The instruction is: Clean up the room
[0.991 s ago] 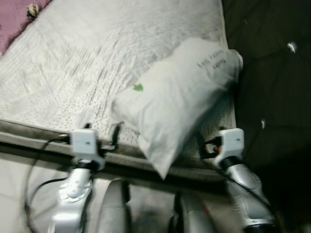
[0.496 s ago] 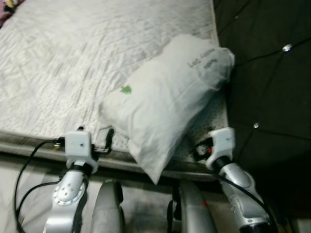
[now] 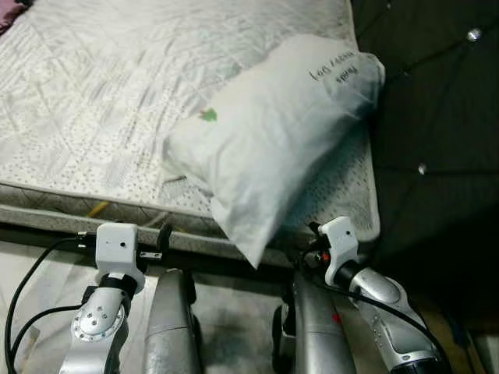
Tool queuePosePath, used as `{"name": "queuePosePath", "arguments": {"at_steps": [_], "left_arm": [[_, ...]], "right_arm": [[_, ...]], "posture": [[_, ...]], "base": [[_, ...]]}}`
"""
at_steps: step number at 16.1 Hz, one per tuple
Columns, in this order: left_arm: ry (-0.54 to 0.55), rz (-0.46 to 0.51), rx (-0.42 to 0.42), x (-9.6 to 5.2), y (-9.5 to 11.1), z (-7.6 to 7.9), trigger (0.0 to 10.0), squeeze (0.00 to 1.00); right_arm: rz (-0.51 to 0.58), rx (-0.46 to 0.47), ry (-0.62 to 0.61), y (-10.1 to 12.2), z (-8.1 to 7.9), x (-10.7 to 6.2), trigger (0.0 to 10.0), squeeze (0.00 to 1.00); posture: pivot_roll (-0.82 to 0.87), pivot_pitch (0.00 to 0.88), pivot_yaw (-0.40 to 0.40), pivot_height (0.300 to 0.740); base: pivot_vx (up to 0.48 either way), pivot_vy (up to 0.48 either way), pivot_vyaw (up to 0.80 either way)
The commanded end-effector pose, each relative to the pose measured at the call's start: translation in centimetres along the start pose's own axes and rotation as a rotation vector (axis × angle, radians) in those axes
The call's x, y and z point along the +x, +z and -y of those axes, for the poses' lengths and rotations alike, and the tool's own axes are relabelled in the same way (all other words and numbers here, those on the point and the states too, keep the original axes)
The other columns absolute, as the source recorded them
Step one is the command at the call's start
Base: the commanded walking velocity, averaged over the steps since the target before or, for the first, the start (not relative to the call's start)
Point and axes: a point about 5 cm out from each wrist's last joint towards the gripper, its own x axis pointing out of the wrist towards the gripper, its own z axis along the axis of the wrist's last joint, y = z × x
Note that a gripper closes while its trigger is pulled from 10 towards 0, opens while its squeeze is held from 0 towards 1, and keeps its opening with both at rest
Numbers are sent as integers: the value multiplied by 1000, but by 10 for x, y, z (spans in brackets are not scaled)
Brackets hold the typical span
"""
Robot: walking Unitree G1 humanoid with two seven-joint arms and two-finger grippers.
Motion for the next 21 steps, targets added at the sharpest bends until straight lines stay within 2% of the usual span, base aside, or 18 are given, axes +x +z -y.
{"name": "queuePosePath", "arguments": {"at_steps": [1,3,5,7,8,10,15,16,17,20,21], "left_arm": [[34,-48,26,-10,-6,-7,10000,0],[73,-67,19,-19,-7,-13,10000,0],[78,-62,21,-18,-5,-15,10000,0],[77,-54,26,-16,-1,-16,10000,0],[74,-53,28,-16,0,-15,10000,0],[64,-48,31,-13,2,-13,10000,0],[56,-51,32,-14,4,-14,10000,0],[52,-51,28,-14,4,-12,10000,0],[50,-50,25,-13,4,-12,10000,0],[36,-51,17,-12,4,-8,10000,0],[35,-51,16,-12,4,-8,10000,0]], "right_arm": [[-29,-8,74,-1,-11,6,10000,0],[-65,-7,147,-3,-20,14,10000,0],[-74,-4,150,-1,-21,19,10000,0],[-32,13,118,7,-22,29,10000,0],[28,8,76,15,-23,35,10000,0],[29,22,32,18,-23,43,10000,0],[46,124,-20,21,-24,48,10000,0],[53,186,-31,24,-26,52,10000,0],[55,209,-35,25,-26,54,10000,0],[96,336,17,43,-30,68,10000,0],[97,376,26,49,-31,74,2745,0]], "posture": [[105,257,-19,563],[122,276,-19,563],[128,275,-22,563],[135,278,-20,563],[137,278,-17,548],[139,279,-15,534],[150,287,-8,534],[148,287,-10,534],[148,287,-10,534],[147,284,-13,534],[147,280,-15,534]], "base": [[0,0,0],[0,0,0],[0,0,0],[0,0,0],[0,0,0],[0,0,0],[0,0,0],[0,0,0],[0,0,0],[0,0,0],[0,0,0]]}}
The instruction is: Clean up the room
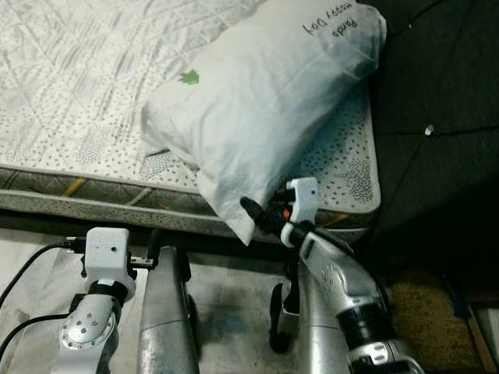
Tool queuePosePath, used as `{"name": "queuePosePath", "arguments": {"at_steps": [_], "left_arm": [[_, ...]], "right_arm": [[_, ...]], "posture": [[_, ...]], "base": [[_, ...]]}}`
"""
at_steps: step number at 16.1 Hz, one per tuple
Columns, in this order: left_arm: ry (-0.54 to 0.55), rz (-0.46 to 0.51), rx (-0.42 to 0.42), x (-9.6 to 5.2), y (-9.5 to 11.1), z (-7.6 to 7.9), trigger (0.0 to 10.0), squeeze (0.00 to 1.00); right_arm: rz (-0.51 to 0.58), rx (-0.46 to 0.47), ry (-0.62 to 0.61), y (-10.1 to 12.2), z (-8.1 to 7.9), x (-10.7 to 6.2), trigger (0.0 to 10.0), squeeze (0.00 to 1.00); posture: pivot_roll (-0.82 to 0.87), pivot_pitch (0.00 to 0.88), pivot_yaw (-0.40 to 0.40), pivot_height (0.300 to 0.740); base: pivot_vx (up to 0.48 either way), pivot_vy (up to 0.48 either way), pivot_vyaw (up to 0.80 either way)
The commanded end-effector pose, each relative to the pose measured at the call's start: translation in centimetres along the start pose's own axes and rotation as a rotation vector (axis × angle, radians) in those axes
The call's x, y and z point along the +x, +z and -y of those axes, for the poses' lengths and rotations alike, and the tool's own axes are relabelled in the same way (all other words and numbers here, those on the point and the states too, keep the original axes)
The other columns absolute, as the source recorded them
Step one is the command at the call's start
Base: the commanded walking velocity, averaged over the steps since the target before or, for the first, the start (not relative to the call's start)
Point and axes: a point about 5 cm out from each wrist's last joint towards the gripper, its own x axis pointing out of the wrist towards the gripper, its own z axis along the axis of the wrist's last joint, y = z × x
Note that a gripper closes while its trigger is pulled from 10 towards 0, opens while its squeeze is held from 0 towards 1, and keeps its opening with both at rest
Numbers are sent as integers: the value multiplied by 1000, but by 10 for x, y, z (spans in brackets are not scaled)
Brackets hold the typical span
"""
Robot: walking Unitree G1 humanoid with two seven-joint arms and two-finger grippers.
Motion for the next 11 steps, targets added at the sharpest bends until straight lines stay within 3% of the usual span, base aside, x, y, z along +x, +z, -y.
{"name": "queuePosePath", "arguments": {"at_steps": [1,5,8,11], "left_arm": [[2,-10,-5,-2,-1,-1,10000,0],[34,-9,-2,-6,-5,-3,10000,0],[98,-41,-70,-10,-14,-12,10000,0],[99,-25,-59,-8,-12,-12,10000,0]], "right_arm": [[-15,48,1,1,-1,6,0,0],[54,73,-11,21,-13,29,0,0],[148,113,-69,31,-16,36,0,0],[166,127,-83,27,-19,35,0,0]], "posture": [[147,278,-16,534],[150,268,-24,534],[159,260,-32,534],[158,256,-35,534]], "base": [[0,0,0],[0,0,0],[0,0,0],[0,0,0]]}}
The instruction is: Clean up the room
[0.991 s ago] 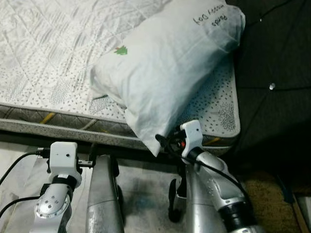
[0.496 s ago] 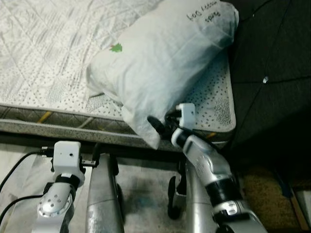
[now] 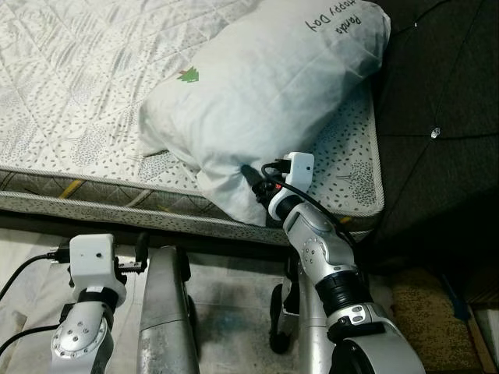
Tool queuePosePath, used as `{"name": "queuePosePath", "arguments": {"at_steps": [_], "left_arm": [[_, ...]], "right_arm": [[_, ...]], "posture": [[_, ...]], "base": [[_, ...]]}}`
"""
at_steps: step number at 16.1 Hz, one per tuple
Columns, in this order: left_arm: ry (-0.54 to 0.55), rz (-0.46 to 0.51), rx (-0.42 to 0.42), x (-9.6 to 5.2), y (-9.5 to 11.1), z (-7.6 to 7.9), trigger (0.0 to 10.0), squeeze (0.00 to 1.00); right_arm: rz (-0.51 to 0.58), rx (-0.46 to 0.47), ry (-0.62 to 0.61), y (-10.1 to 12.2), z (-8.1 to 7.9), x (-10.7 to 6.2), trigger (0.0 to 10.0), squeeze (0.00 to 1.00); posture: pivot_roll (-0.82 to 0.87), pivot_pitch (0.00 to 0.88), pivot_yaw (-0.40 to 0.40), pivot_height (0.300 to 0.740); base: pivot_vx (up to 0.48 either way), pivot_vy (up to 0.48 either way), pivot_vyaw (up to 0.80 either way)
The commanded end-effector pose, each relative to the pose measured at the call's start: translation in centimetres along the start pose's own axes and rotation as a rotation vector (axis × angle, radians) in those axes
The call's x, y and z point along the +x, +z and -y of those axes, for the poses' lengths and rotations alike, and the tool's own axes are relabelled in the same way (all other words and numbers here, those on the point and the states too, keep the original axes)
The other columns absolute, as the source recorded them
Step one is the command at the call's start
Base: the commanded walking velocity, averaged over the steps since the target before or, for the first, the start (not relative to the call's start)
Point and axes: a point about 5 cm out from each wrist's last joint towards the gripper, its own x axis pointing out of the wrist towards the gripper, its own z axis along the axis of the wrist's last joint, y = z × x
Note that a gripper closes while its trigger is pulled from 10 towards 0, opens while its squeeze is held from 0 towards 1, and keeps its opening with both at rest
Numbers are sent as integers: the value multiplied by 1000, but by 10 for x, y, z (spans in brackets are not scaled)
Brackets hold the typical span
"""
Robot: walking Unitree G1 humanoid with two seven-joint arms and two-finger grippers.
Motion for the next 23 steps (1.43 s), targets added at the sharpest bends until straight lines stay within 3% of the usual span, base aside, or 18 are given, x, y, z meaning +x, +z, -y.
{"name": "queuePosePath", "arguments": {"at_steps": [1,3,5,7,9,14,19,23], "left_arm": [[9,-19,-1,-2,-6,-2,10000,0],[-9,4,-31,-1,-3,1,10000,0],[-130,40,-106,-1,3,14,10000,0],[-198,60,-111,0,7,22,10000,0],[-205,50,-109,1,5,25,10000,0],[-219,55,-103,8,4,29,10000,0],[-209,48,-96,10,1,31,10000,0],[-210,42,-93,10,-1,32,10000,0]], "right_arm": [[30,49,10,-3,-13,4,0,0],[41,46,-20,-2,-5,2,0,0],[92,11,-110,8,13,0,0,0],[115,-10,-169,14,26,-1,0,0],[141,-35,-219,23,38,-3,0,0],[292,-161,-412,70,75,-11,0,0],[455,-317,-660,137,132,-49,0,0],[517,-455,-786,170,159,-84,0,0]], "posture": [[158,256,-35,534],[146,248,-32,534],[146,243,-35,534],[142,237,-37,534],[139,232,-38,534],[123,205,-42,534],[106,201,-44,534],[100,201,-43,534]], "base": [[0,0,0],[0,0,0],[0,0,0],[0,0,0],[0,0,0],[0,0,0],[0,0,0],[0,0,0]]}}
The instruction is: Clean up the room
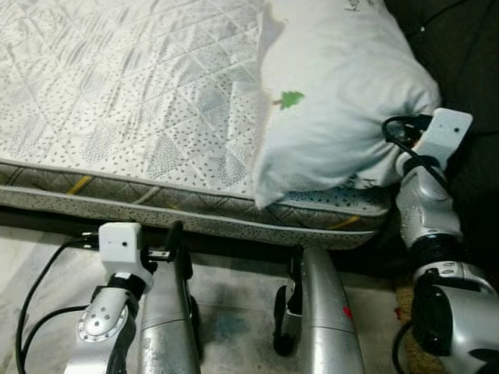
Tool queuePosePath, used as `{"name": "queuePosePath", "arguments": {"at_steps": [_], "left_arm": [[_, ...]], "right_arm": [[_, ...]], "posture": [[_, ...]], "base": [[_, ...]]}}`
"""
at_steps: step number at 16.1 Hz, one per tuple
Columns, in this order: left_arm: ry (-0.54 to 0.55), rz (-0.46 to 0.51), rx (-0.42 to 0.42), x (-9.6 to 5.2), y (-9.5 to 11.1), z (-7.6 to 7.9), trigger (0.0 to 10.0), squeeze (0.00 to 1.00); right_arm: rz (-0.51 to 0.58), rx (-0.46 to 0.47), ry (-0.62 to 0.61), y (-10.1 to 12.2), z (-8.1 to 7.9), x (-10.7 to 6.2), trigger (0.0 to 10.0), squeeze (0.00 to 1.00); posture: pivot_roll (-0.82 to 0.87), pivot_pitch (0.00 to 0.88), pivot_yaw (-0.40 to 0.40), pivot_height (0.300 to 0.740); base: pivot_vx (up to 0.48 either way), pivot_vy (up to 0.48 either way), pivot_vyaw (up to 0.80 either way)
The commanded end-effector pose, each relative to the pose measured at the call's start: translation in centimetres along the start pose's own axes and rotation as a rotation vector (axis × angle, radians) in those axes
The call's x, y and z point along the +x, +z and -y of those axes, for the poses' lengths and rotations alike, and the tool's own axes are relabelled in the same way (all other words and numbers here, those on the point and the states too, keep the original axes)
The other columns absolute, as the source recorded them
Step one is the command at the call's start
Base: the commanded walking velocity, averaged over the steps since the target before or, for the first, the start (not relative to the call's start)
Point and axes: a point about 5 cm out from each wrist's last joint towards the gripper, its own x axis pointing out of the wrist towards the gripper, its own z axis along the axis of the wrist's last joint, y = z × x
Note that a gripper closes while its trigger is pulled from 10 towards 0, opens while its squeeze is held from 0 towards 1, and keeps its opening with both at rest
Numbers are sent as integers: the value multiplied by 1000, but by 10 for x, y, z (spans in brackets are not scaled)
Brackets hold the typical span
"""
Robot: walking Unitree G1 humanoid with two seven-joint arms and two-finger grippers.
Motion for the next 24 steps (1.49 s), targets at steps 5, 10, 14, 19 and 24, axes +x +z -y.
{"name": "queuePosePath", "arguments": {"at_steps": [5,10,14,19,24], "left_arm": [[8,-40,15,-5,-9,-4,10000,0],[-4,-56,26,-4,-11,-4,10000,0],[-11,-63,31,-2,-13,-3,10000,0],[1,-69,36,0,-13,-3,10000,0],[16,-71,38,2,-13,-4,10000,0]], "right_arm": [[111,-140,-79,7,56,-29,0,0],[0,-173,5,-34,49,-91,0,0],[-100,-135,112,-53,27,-119,0,0],[-93,-102,168,-38,11,-84,0,0],[-110,-172,91,-20,30,-44,0,0]], "posture": [[82,212,-41,534],[72,214,-32,534],[64,207,-37,534],[75,219,-38,534],[77,212,-40,534]], "base": [[0,0,0],[0,0,0],[0,0,0],[0,0,0],[0,0,0]]}}
